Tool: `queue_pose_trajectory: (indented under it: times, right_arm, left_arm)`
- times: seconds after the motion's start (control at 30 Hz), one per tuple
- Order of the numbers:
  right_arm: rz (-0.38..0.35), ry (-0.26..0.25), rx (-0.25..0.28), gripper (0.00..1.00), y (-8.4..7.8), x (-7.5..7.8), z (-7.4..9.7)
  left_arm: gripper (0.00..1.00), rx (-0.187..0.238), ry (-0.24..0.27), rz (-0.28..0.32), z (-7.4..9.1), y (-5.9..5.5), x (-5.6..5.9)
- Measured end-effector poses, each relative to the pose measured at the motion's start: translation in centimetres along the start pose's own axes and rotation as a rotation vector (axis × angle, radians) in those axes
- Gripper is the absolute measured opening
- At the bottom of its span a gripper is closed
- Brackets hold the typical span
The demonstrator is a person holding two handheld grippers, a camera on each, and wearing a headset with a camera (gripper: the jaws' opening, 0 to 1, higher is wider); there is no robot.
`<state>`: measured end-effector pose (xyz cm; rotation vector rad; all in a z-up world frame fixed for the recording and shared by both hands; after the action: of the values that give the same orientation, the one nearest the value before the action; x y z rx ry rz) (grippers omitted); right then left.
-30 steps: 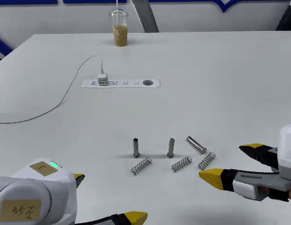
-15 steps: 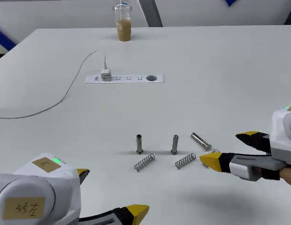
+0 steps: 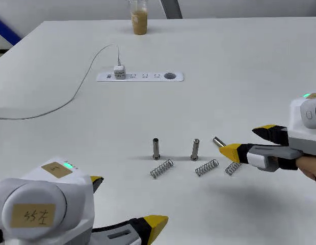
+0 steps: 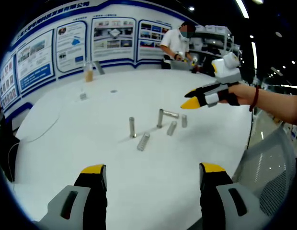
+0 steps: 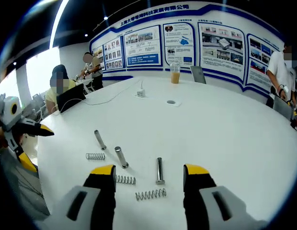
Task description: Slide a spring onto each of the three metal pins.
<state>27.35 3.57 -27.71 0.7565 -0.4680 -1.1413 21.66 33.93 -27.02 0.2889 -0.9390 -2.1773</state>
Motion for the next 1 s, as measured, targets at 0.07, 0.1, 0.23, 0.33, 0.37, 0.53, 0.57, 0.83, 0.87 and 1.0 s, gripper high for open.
queue_pose_trajectory:
  times: [0.07, 0.1, 0.23, 0.33, 0.37, 0.53, 0.57, 0.83, 0.87, 1.0]
  right_arm:
    - [0.004, -0.001, 0.001, 0.56, 0.1, 0.1, -0.3]
    - [0.001, 0.0, 0.002, 0.55, 0.2, 0.2, -0.6]
    - [-0.008, 0.008, -0.004, 0.53, 0.3, 0.5, -1.4]
    - [-0.008, 0.007, -0.008, 0.5, 0.3, 0.7, -2.1]
    - [-0.012, 0.01, -0.01, 0.49, 0.3, 0.7, -2.3]
    - [-0.021, 0.011, -0.023, 0.45, 0.3, 1.2, -3.5]
    - [-0.024, 0.012, -0.027, 0.44, 0.3, 1.2, -3.7]
    - [0.0, 0.021, -0.057, 0.34, 0.6, 1.5, -5.4]
    - [0.0, 0.022, -0.059, 0.33, 0.6, 1.6, -5.6]
    - [-0.017, 0.023, -0.075, 0.3, 0.4, 1.7, -6.5]
  left_arm:
    - [0.81, -0.001, 0.0, -0.001, 0.0, 0.0, 0.0]
    - [0.81, -0.001, 0.0, -0.002, -0.1, 0.0, 0.0]
    - [0.81, 0.003, 0.002, -0.003, -0.1, 0.1, 0.0]
    - [0.81, 0.015, -0.004, 0.0, -0.2, 0.1, 0.0]
    - [0.81, 0.015, -0.004, 0.001, -0.2, 0.1, 0.0]
    - [0.81, 0.017, -0.005, 0.0, -0.3, 0.2, -0.1]
    - [0.82, 0.018, -0.007, 0.0, -0.3, 0.2, -0.1]
    - [0.86, 0.033, -0.029, -0.015, -0.5, 0.6, 0.1]
    - [0.86, 0.033, -0.031, -0.016, -0.5, 0.6, 0.1]
    - [0.88, 0.045, -0.036, -0.023, -0.6, 0.8, 0.2]
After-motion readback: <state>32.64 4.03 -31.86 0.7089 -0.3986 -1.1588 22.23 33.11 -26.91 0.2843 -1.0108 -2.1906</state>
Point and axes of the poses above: the centre of the closed fingertips' face, and the gripper's own axes: z roughly backward along the fingers, x roughly to its right, y roughly out of its top, the point moved 10 cm from there along z, roughly backward along the fingers, and after that the axes turned 10 degrees about -x, right-handed, at the moved point
